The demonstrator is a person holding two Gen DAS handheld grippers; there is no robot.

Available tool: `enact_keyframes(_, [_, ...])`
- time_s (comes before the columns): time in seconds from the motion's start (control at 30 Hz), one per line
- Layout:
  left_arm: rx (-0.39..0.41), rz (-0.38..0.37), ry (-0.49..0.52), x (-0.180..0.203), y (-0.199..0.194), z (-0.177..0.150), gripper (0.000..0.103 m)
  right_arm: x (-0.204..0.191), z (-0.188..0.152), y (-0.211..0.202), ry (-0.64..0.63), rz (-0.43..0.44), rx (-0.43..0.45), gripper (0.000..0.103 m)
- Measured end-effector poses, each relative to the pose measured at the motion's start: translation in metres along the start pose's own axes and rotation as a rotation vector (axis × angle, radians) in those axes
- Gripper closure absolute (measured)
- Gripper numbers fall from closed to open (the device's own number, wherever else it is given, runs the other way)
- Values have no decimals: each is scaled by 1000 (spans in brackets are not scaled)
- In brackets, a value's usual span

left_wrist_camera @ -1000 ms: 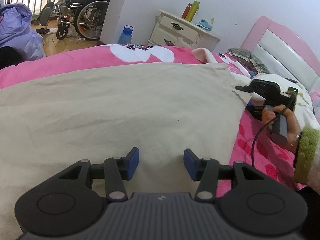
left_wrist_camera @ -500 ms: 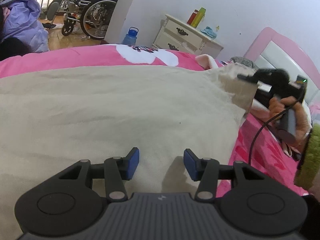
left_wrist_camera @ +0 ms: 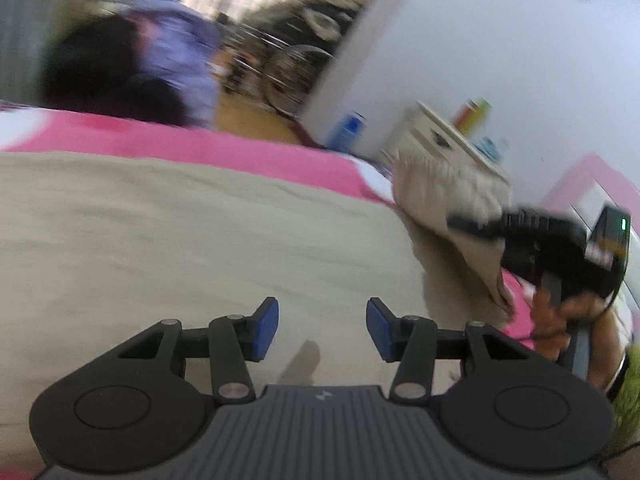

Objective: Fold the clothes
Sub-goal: 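Grasp the trouser leg end with the right tool and lift it, then carry the held trouser end with the right tool over the folded stack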

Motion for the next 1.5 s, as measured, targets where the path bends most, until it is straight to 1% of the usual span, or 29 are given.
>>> enact_keyframes(0.1, [64, 88, -19, -28, -45, 7, 54, -38, -15, 2, -118, 17, -9, 98])
enact_keyframes(0.17, [96, 150, -27, -46, -71, 9, 54, -69, -26, 0, -226, 34, -5, 99])
enact_keyframes(0.27, [128, 244, -38, -69, -106, 12, 54, -115, -44, -1, -386, 54, -2, 99])
enact_keyframes(0.33, [137, 290, -60, -81, -122, 10, 54, -139, -60, 5, -474, 45, -12, 98])
enact_keyframes(0.4, [144, 345, -87, -95, -139, 5, 54, -156, -74, 10, -524, 51, -27, 98])
enact_keyframes(0.47, [155, 394, -116, -108, -155, 2, 54, -172, -86, 11, -550, 78, -45, 98])
enact_keyframes(0.57, [175, 439, -157, -125, -175, -2, 54, -197, -101, 7, -631, 110, -38, 98])
enact_keyframes(0.67, [186, 469, -182, -139, -186, -8, 54, -223, -109, 1, -678, 162, -38, 98])
enact_keyframes(0.77, [202, 495, -182, -145, -198, -17, 54, -251, -119, 1, -734, 208, -25, 99])
enact_keyframes(0.87, [221, 506, -186, -148, -203, -19, 54, -282, -131, -2, -785, 270, -12, 99])
enact_keyframes(0.93, [231, 513, -192, -151, -206, -20, 54, -302, -143, 1, -814, 295, -5, 98])
enact_keyframes(1.03, [242, 520, -214, -159, -213, -24, 54, -322, -158, 3, -836, 332, -13, 98])
enact_keyframes(1.23, [253, 530, -305, -180, -229, -35, 54, -351, -180, 2, -898, 368, 6, 98])
enact_keyframes(1.33, [260, 539, -338, -188, -238, -38, 54, -361, -197, 0, -970, 372, 28, 98])
enact_keyframes(1.5, [280, 547, -385, -200, -252, -43, 54, -363, -224, -6, -1087, 370, 58, 98])
Point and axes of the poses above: each gripper's, at about its wrist camera, not at the fingertips, and y roughly the way its jaws point, x to its right, z to its top, the point moved 9 cm from there along y, roughly the way its jaws point, and after that the axes turned 9 degrees about -z, right-handed, at the moved point
